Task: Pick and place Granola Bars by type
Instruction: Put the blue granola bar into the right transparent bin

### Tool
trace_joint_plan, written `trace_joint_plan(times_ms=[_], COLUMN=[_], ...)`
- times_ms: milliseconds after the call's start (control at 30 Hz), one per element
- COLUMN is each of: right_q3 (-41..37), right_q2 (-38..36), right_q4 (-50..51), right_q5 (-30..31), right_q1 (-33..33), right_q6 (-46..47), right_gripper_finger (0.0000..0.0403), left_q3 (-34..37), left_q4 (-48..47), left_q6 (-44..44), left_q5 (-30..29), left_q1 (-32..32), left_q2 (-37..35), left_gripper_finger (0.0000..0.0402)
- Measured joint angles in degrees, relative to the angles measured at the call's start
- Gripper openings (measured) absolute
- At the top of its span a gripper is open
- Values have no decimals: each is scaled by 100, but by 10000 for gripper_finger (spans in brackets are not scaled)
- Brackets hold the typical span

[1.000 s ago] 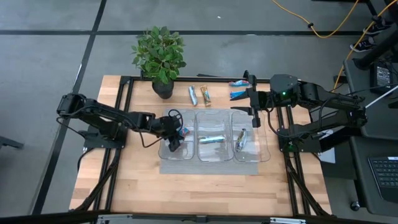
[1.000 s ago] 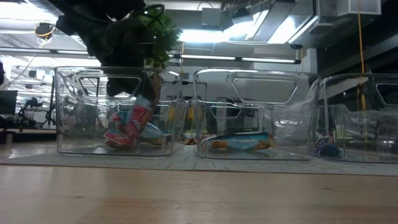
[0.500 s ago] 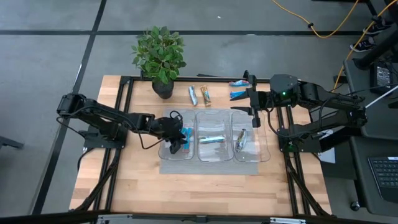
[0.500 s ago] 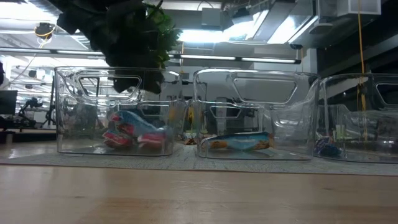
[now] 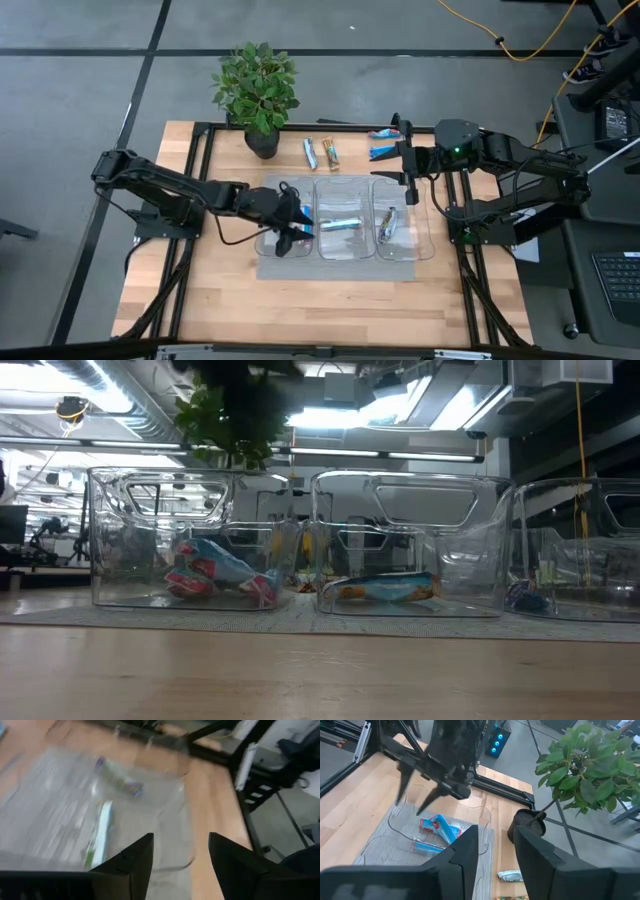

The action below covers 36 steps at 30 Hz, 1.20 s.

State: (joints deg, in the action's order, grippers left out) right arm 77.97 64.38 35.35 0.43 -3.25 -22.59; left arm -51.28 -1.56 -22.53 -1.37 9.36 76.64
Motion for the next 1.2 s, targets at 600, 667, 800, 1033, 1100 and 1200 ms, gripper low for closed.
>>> trace_joint_plan(times_ms=[600,667,800,1033,1100,1200], right_q3=[0,0,0,0,0,0], right_q2=[0,11,86,332,449,657], right_q4=[55,83,161,910,1071,1133], right_q5=[268,580,1368,767,647,360], right_q1=[4,2,-153,-1143,-1522,-2053], right_q6=[134,167,252,-67,-343,-767], right_gripper_finger=[129,129,129,129,129,129], left_q3=[-888,-890,-890,-889,-889,-888], left_q4=[-1341,-1360,-1348,-1336,-1313,-1215], left_q6=[2108,2246,2507,2282,2267,2194], left_q5=[-170,-168,-170,-235,-281,-439], left_q1=[-650,-795,-987,-1197,-1230,-1270], left_q2=[-1712,-1893,-2000,-1840,-1803,-1738], left_gripper_finger=[182,182,182,182,182,182])
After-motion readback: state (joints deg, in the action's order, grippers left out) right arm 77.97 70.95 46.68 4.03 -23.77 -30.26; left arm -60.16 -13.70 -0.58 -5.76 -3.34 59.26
